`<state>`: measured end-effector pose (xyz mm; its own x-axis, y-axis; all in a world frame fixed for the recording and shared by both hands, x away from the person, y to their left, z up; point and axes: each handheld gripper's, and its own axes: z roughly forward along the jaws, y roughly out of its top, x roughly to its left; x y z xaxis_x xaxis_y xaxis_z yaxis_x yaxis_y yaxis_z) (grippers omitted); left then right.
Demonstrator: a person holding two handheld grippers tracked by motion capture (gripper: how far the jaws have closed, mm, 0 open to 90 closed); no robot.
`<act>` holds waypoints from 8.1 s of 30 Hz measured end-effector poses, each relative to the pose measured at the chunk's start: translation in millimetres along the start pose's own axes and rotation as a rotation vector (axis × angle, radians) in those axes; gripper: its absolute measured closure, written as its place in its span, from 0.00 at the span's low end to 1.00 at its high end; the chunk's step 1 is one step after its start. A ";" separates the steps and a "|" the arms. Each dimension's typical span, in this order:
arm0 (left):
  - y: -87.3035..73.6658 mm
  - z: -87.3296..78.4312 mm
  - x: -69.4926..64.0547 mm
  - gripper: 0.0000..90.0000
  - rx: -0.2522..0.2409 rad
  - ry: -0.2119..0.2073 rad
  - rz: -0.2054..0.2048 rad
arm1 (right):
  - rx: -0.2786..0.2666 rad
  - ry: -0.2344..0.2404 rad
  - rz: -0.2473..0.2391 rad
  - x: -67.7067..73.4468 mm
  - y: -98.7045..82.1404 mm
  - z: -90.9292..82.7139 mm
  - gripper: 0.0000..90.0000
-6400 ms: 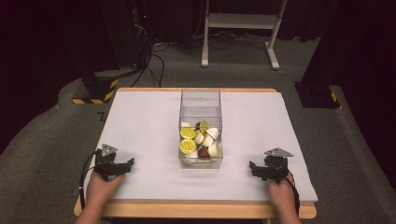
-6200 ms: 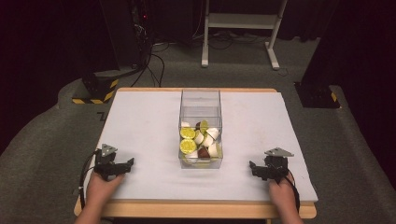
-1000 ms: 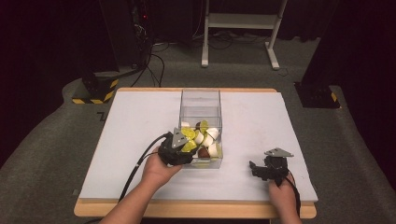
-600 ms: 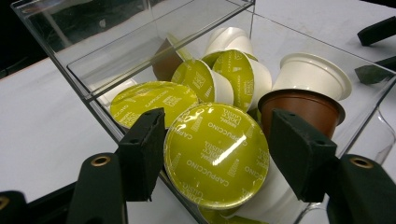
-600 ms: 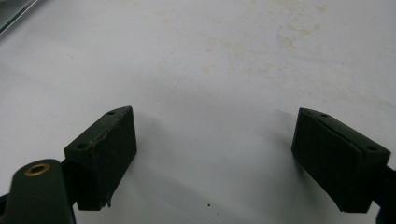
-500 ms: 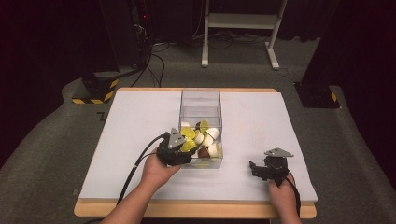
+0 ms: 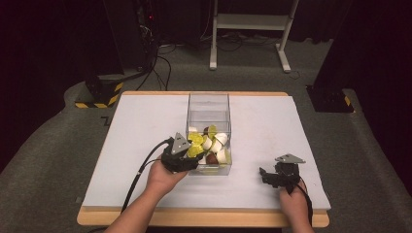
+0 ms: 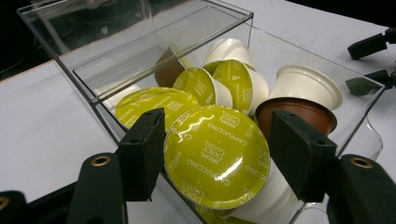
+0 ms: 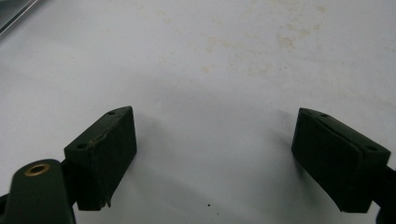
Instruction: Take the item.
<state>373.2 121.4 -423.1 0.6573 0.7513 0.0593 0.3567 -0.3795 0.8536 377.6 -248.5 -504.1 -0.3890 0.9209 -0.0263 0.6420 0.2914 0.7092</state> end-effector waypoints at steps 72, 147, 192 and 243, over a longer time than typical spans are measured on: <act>4.7 -36.1 37.4 0.42 -0.162 -0.026 -0.127 | -0.001 0.000 0.000 0.0 -0.1 -0.1 0.16; -37.3 14.0 149.2 0.42 0.076 0.239 -0.247 | 0.000 0.007 -0.001 -0.7 0.0 -0.1 0.16; -44.8 4.9 145.7 0.19 0.066 0.219 -0.315 | 0.002 0.011 0.002 -0.9 0.0 -0.1 0.15; -119.3 -59.3 96.5 0.17 0.165 0.134 -0.232 | 0.000 0.007 -0.002 -0.6 0.0 0.0 0.15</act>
<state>354.7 271.2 -488.5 0.4562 0.8885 -0.0504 0.5974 -0.2638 0.7573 377.8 -249.0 -504.1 -0.3948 0.9185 -0.0228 0.6414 0.2934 0.7089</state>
